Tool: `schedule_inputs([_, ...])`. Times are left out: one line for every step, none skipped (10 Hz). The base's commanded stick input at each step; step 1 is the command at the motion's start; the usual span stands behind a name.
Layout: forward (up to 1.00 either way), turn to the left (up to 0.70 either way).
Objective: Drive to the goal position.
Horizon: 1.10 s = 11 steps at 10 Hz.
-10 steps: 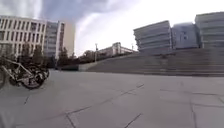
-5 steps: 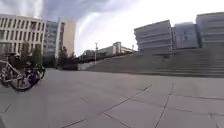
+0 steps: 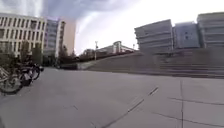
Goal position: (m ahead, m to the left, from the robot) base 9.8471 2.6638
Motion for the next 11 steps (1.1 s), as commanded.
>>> schedule_inputs([0.85,0.00])
schedule_inputs([0.85,0.00])
schedule_inputs([0.85,0.00])
schedule_inputs([0.85,0.00])
schedule_inputs([0.85,0.00])
schedule_inputs([0.85,0.00])
schedule_inputs([0.85,0.00])
schedule_inputs([0.85,0.00])
schedule_inputs([0.85,0.00])
schedule_inputs([0.85,0.00])
schedule_inputs([0.85,0.00])
